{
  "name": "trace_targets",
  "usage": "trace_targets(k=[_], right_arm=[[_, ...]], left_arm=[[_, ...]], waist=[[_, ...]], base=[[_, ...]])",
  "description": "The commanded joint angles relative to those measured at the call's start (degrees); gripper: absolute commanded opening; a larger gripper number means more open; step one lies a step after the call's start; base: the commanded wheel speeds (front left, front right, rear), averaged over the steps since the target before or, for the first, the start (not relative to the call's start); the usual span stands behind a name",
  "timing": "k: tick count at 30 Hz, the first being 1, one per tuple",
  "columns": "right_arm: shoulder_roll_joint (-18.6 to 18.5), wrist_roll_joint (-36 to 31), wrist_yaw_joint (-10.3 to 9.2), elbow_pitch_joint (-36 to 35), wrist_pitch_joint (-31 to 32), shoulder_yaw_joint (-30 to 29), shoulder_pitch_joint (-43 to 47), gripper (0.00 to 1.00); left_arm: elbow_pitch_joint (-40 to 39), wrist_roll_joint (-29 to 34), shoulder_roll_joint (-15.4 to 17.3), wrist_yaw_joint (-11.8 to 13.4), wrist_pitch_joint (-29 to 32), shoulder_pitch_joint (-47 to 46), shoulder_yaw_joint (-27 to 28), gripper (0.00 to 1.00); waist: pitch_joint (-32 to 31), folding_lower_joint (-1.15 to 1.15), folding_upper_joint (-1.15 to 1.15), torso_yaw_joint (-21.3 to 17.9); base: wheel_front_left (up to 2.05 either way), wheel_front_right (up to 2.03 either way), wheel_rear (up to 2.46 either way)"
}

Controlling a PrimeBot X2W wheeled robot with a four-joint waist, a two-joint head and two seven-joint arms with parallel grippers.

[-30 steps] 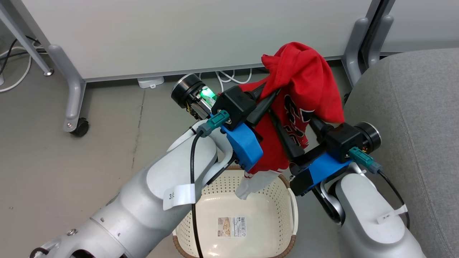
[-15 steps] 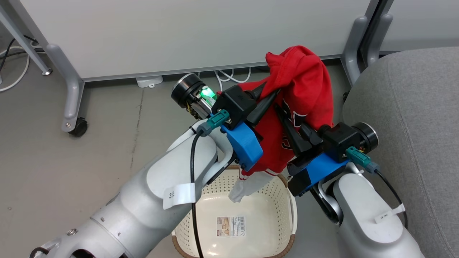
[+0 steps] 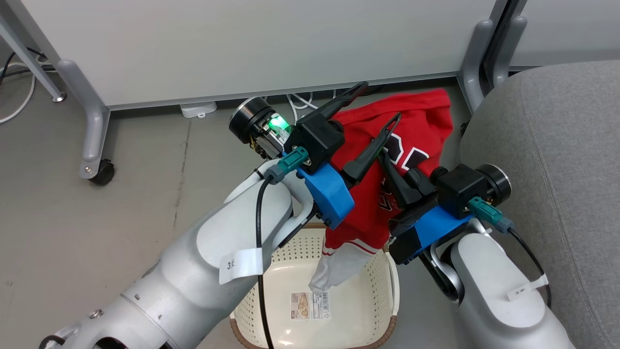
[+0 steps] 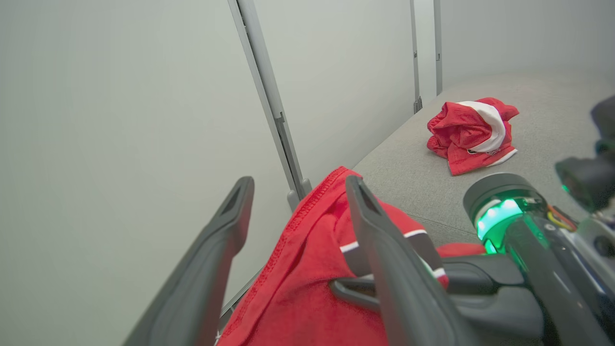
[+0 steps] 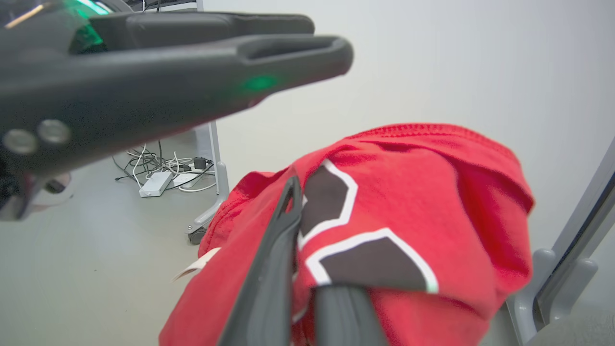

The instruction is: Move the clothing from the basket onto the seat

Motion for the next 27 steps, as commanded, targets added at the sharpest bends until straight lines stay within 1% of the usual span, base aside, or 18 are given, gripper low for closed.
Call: trace_targets(k=[1, 10, 16, 21, 27], right_arm=[[-0.26, 0.10, 0.01, -0.26, -0.03, -0.10, -0.11, 0.00], [-0.28, 0.30, 0.01, -0.82, -0.04, -1.38, 0.64, 0.00], [-0.50, 0.16, 0.01, -1.57, -0.03, -3.09, 1.21, 0.00], [-0.60, -0.17, 0.01, -2.39, -0.04, -5.23, 1.58, 0.00], [-0.86, -0.42, 0.01, -3.37, -0.04, -8.25, 2.15, 0.00]], left_arm=[[-0.04, 0.34, 0.20, 0.16, -0.26, 0.39, 0.17, 1.00], [0.24, 0.81, 0.21, 0.09, -0.26, 1.16, 0.43, 1.00], [0.23, 0.95, 0.49, 0.09, -0.25, 1.13, 0.14, 1.00], [0.18, 1.12, 0.68, 0.07, -0.21, 0.93, -0.32, 1.00], [0.18, 1.30, 0.98, 0.19, -0.21, 0.45, -0.59, 1.00]], waist=[[0.00, 0.00, 0.00, -0.11], [0.04, 0.00, 0.00, -1.33], [0.86, 0.00, 0.00, -3.36], [2.00, 0.00, 0.00, -5.81], [3.09, 0.00, 0.00, -9.71]], base=[[0.00, 0.00, 0.00], [0.00, 0.00, 0.00], [0.00, 0.00, 0.00], [0.00, 0.00, 0.00], [0.00, 0.00, 0.00]])
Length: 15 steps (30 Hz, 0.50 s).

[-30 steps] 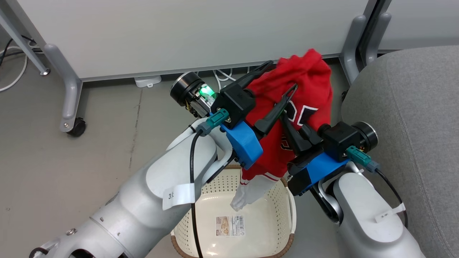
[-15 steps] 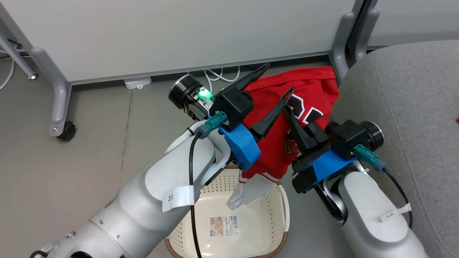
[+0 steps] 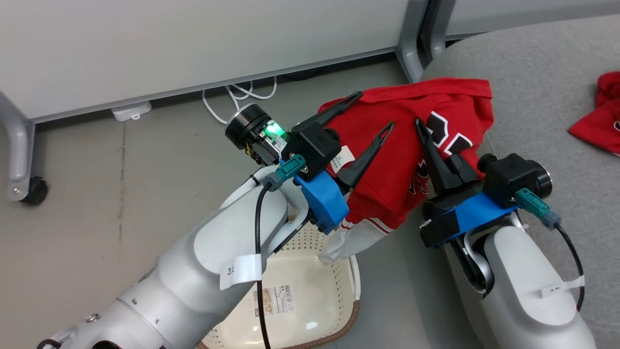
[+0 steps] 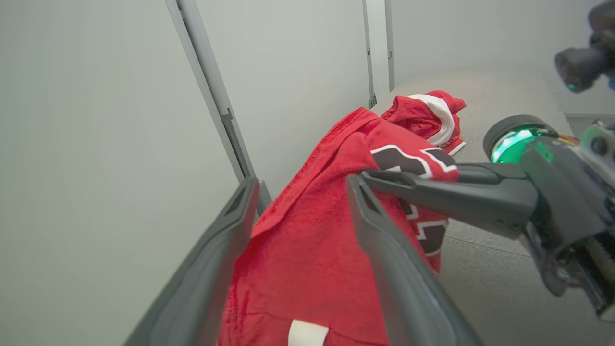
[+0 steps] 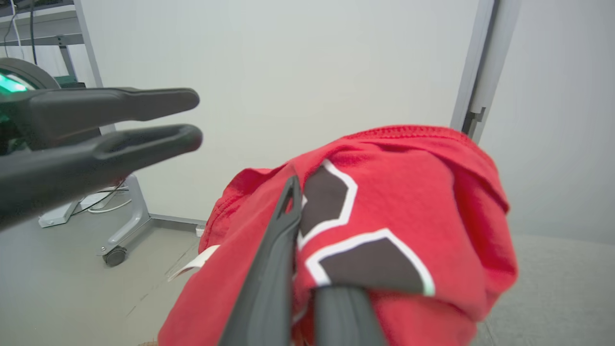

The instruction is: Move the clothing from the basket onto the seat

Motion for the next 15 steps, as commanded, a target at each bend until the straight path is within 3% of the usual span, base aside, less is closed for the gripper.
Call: trace_targets(k=[1, 15], right_arm=[[-0.34, -0.28, 0.01, -0.64, -0.05, -0.99, 0.80, 0.00], [0.05, -0.78, 0.01, -3.98, -0.05, -10.03, 4.44, 0.00]], left_arm=[[0.00, 0.33, 0.19, 0.18, -0.14, -0.49, -0.13, 1.00], [-0.15, 0.46, 1.00, 0.42, 0.08, -0.46, -1.99, 1.00]], waist=[[0.76, -0.01, 0.00, -2.19], [3.50, -0.01, 0.00, -10.84]], base=[[0.00, 0.00, 0.00], [0.00, 0.00, 0.00]])
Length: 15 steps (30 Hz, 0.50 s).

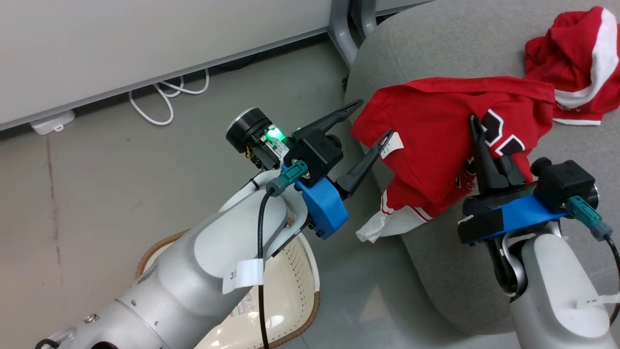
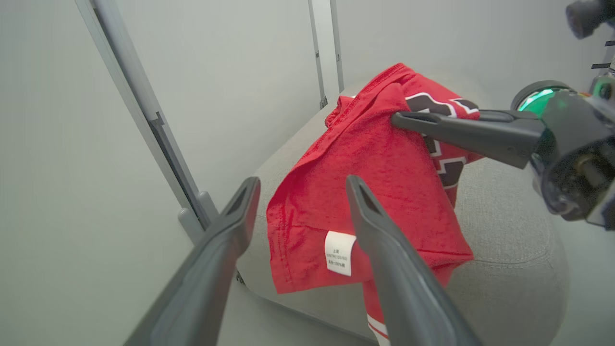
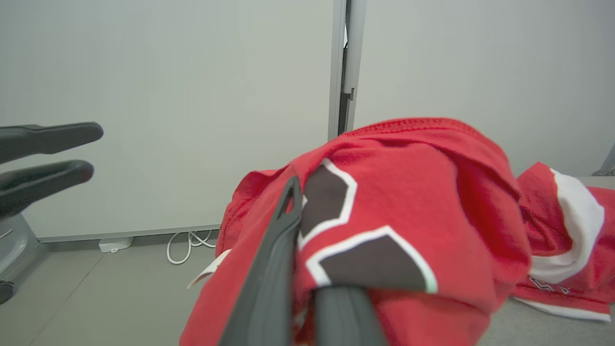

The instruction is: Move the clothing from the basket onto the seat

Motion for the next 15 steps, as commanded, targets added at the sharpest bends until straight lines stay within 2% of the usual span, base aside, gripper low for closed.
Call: trace_targets(k=[1, 15], right_arm=[[0.08, -0.39, 0.01, -0.80, -0.05, -1.24, 0.98, 0.00], [-0.29, -0.86, 0.01, -4.39, -0.05, -7.14, 5.64, 0.00]], left_arm=[[-0.21, 0.42, 0.40, 0.38, 0.04, -0.44, -0.29, 1.00], [-0.40, 0.41, 0.00, 0.27, 0.21, 0.18, -2.40, 1.00]], waist=[[1.08, 0.00, 0.00, -1.98], [2.71, 0.00, 0.00, -5.48]], base=[[0.00, 0.00, 0.00], [0.00, 0.00, 0.00]])
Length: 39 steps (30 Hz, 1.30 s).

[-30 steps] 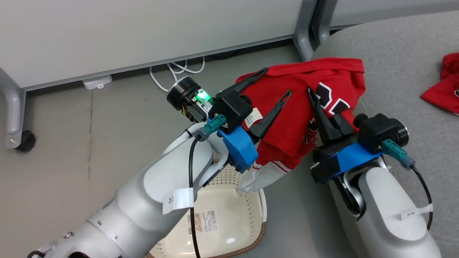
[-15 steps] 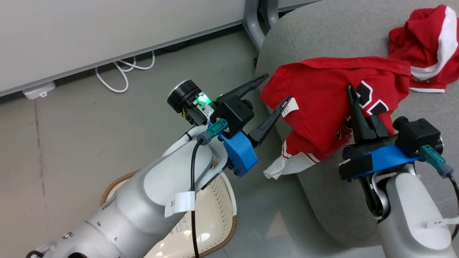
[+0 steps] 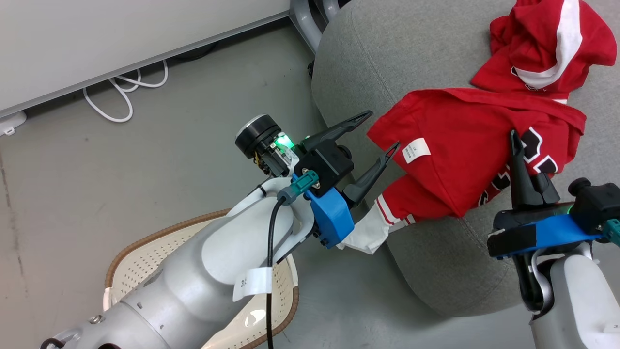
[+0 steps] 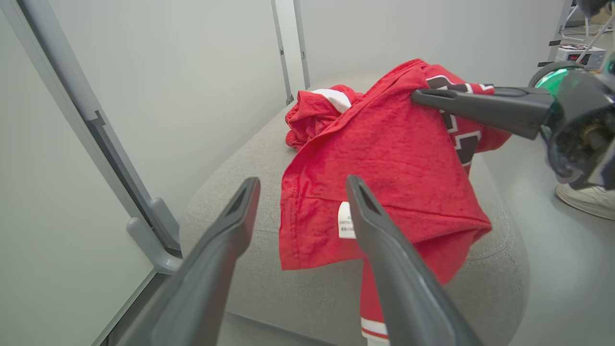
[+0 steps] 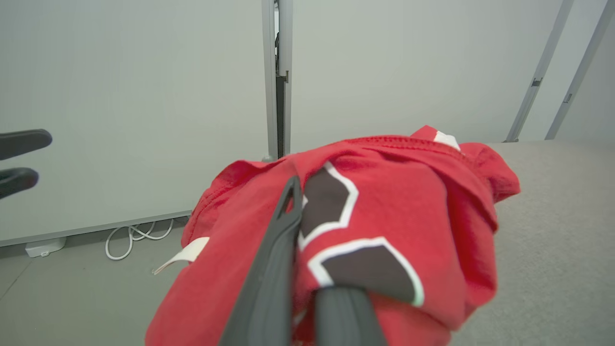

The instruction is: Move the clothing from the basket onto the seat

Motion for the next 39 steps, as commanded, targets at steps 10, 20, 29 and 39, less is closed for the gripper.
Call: trace_targets(k=[10, 20, 29, 39], right_arm=[[0.77, -0.50, 0.01, -1.58, -0.05, -1.42, 3.02, 0.00], [0.51, -0.60, 0.01, -2.35, -0.05, -1.30, 0.21, 0.00], [-2.41, -0.98, 0.01, -4.32, -0.05, -1.99, -9.72, 0.00], [-10.52, -1.72, 0.01, -7.73, -0.05, -9.49, -26.97, 0.00]], left_arm=[[-0.26, 0.03, 0.08, 0.35, -0.19, -0.09, -0.52, 1.00], [-0.81, 0.17, 0.37, 0.57, -0.18, -1.03, -0.92, 1.00], [-2.68, 1.59, 1.02, 1.75, -0.27, -3.45, -0.53, 1.00], [-5.69, 4.06, 3.33, 2.52, 0.35, -8.26, -0.53, 1.00]], waist=[[0.47, 0.00, 0.00, -0.37], [2.07, 0.00, 0.00, 0.22], [7.69, 0.00, 0.00, 1.90], [17.66, 0.00, 0.00, 4.23]], base=[[0.00, 0.00, 0.00], [0.00, 0.00, 0.00], [0.00, 0.00, 0.00], [0.00, 0.00, 0.00]])
